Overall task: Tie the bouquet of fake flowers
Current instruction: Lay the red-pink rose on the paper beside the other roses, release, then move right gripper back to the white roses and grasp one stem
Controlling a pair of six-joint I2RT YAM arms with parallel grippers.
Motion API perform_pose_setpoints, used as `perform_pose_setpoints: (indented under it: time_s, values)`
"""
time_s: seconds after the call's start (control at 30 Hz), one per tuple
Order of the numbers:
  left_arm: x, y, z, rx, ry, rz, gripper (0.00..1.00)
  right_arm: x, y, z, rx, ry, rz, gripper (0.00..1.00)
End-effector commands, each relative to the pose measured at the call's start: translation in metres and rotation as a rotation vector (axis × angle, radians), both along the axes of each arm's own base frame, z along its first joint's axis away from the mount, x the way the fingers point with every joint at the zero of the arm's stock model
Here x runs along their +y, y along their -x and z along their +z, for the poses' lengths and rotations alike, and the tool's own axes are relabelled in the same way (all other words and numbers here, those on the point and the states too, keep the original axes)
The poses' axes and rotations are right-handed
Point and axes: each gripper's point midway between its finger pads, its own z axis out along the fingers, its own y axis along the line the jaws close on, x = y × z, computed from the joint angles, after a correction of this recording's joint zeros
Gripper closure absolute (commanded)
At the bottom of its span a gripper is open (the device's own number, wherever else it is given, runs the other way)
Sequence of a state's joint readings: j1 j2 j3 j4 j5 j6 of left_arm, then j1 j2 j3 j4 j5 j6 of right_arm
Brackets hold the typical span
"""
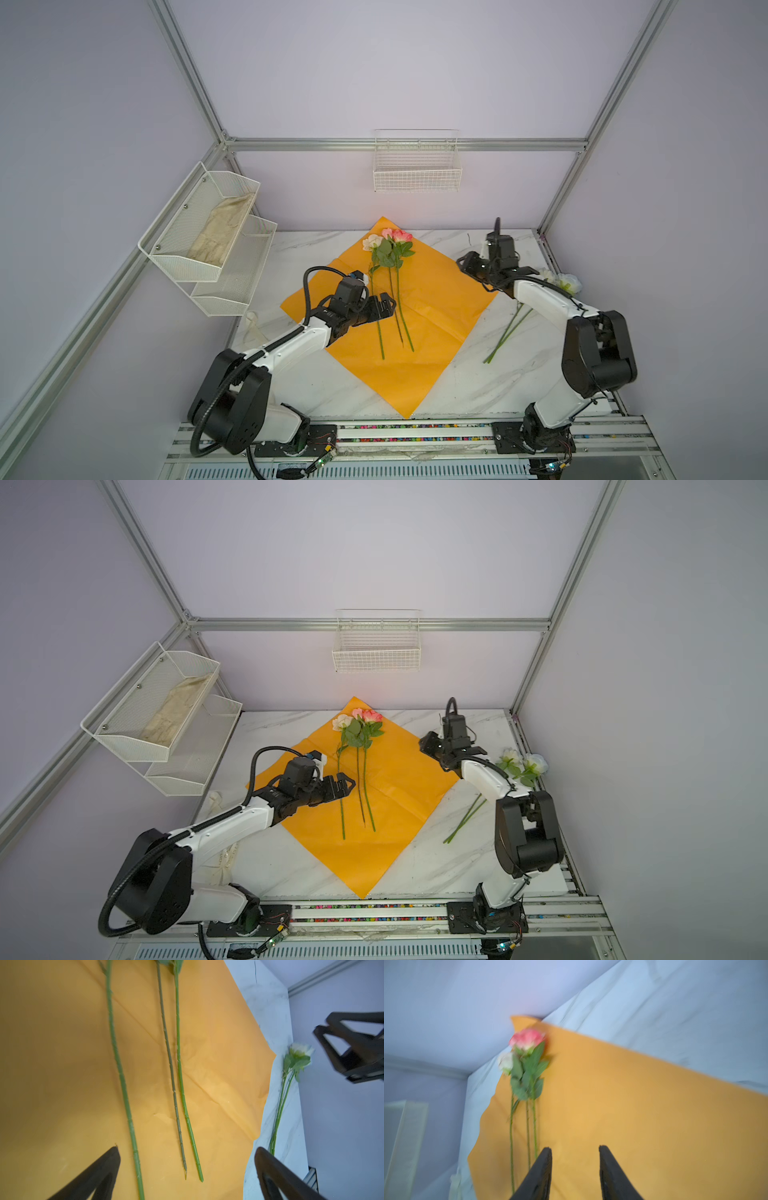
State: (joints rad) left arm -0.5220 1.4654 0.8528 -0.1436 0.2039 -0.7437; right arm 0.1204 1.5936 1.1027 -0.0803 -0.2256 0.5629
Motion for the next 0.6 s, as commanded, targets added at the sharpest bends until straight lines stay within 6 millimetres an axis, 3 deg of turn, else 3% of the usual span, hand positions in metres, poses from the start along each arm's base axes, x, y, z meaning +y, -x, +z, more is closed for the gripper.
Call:
perform_pose_setpoints:
  time_s: [0.0, 0.1, 0.17, 0.33, 0.57]
  values:
    - [-0.067, -0.020, 0.053, -0.130, 0.089, -0.169, 0.00, -0.089, 0.036, -0.041, 0.147, 0.134, -0.185, 0.60]
    - [-0.106, -0.018, 0.045, -0.109, 0.091, -0.256, 0.00, -0.142, 0.053, -0.052, 0.214, 0.199, -0.271, 0.61]
    - [-0.127, -0.015, 0.043, -0.102, 0.092, -0.306, 0.00, -0.159, 0.057, -0.063, 0.258, 0.212, -0.285, 0.64]
    - [-0.156, -0.006, 0.031, -0.075, 0.064, -0.379, 0.00, -0.167, 0.052, -0.091, 0.366, 0.257, -0.249, 0.64]
    - [-0.157, -0.003, 0.022, -0.056, 0.027, -0.399, 0.00, -0.178, 0.052, -0.113, 0.450, 0.336, -0.237, 0.64]
